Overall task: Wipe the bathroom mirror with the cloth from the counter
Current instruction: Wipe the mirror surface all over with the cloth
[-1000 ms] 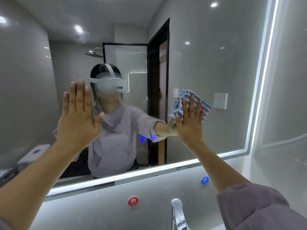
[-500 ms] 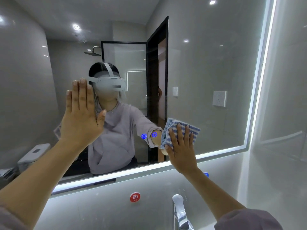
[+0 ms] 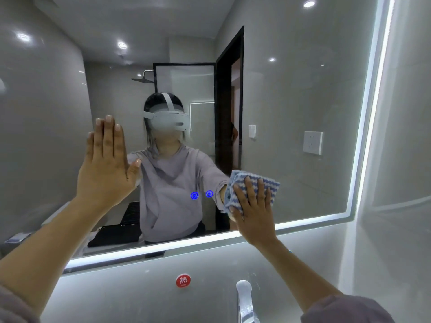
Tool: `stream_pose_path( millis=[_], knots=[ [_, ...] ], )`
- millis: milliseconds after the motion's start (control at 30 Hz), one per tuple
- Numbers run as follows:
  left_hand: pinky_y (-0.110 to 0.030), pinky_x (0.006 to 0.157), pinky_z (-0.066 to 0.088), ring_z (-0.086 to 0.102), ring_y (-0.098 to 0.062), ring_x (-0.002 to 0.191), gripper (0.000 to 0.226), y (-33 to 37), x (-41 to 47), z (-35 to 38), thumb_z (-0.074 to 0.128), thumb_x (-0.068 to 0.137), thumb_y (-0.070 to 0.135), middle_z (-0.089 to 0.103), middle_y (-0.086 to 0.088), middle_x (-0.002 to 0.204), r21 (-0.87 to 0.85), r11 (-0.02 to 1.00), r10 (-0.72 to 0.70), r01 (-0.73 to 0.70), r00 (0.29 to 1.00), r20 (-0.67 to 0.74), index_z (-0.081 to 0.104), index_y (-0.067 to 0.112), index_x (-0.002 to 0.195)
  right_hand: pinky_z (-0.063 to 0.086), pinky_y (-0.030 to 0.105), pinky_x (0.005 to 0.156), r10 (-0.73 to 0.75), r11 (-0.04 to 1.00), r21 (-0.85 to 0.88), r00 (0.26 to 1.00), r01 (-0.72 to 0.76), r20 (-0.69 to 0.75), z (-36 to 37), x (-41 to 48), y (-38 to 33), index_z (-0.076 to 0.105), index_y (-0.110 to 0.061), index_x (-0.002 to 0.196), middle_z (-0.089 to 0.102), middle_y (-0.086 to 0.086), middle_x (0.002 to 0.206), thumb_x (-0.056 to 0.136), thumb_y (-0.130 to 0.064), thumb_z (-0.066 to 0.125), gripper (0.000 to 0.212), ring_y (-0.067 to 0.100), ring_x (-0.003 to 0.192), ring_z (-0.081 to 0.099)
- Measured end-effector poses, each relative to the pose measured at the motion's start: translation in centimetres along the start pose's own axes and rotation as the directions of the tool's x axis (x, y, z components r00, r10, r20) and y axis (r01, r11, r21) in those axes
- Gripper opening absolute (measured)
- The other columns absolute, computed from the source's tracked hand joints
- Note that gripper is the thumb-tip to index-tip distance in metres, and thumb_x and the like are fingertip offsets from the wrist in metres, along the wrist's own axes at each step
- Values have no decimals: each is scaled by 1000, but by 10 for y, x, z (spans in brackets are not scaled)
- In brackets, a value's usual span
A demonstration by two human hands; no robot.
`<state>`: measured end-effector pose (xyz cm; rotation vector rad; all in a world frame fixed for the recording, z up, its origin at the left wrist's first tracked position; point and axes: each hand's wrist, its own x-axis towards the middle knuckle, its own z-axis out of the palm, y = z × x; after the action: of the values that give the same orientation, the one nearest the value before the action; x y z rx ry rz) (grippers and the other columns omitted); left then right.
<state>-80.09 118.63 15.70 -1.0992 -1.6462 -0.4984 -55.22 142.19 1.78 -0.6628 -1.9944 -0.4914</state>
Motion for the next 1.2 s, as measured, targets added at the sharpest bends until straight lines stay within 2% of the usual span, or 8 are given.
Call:
stream_pose_path(
  millis=[233, 367, 567, 733, 867, 967, 1100, 1200],
  knots=[
    [-33, 119, -17, -6, -37, 149, 80, 4, 0, -8, 20, 97, 48, -6, -24, 159, 49, 998, -35, 33, 999, 25, -5, -9, 147, 2, 51, 119, -108, 994, -17, 990, 107, -87, -31, 62, 28, 13, -27, 152, -6, 1, 162, 98, -52, 29, 62, 35, 148, 0],
    [-30, 118, -18, -4, -38, 149, 81, 9, 1, -12, 18, 97, 50, -3, -26, 159, 75, 995, -70, 67, 997, 38, 1, -10, 148, -3, 47, 120, -103, 995, -15, 989, 102, -105, -49, 97, 36, 18, -29, 151, 9, 3, 160, 97, -55, 26, 61, 34, 147, 4],
    [-50, 121, 4, 2, -39, 149, 89, 52, 10, -22, 26, 90, 55, 4, -27, 159, 75, 980, -189, 185, 981, 39, 9, -9, 149, -12, 42, 119, -102, 995, -22, 986, 100, -135, -52, 104, 38, 25, -29, 151, 16, 4, 160, 96, -52, 36, 61, 33, 147, 3],
    [-56, 117, 16, 17, -47, 144, 83, 111, 17, -20, 30, 93, 52, 19, -33, 154, 31, 997, -74, 73, 997, 22, 15, -10, 147, 2, 52, 119, -108, 994, 22, 991, 110, -83, -50, 105, 41, 17, -31, 152, 9, 3, 161, 97, -55, 30, 62, 33, 148, 0],
    [-49, 121, 9, 5, -36, 149, 86, 141, 15, -11, 23, 93, 57, 6, -24, 160, 16, 997, -75, 74, 994, 85, 5, -5, 150, 6, 54, 119, -135, 988, 64, 989, 139, -64, -49, 105, 43, 13, -31, 152, 4, 1, 161, 97, -56, 25, 62, 33, 148, -2],
    [-48, 121, 11, 8, -35, 149, 85, 157, 13, -2, 25, 93, 57, 9, -23, 160, 28, 998, -66, 63, 993, 102, 8, -3, 150, 2, 52, 119, -145, 986, 76, 985, 152, -90, -49, 104, 44, 14, -31, 152, 5, 1, 161, 98, -55, 29, 61, 33, 148, -1],
    [-42, 121, 3, 4, -33, 150, 87, 168, 14, 9, 24, 93, 59, 6, -22, 160, 19, 997, -83, 81, 987, 139, 6, -3, 151, 3, 52, 119, -146, 985, 79, 984, 155, -106, -48, 102, 44, 13, -31, 152, 10, 3, 161, 97, -55, 27, 61, 34, 148, 2],
    [-33, 120, -10, -2, -32, 150, 89, 173, 18, 15, 23, 92, 61, -4, -19, 161, 20, 995, -99, 98, 987, 128, -4, 0, 150, 6, 53, 119, -154, 983, 82, 982, 164, -108, -46, 102, 45, 13, -31, 152, 9, 3, 161, 98, -56, 26, 61, 33, 148, 2]
  ],
)
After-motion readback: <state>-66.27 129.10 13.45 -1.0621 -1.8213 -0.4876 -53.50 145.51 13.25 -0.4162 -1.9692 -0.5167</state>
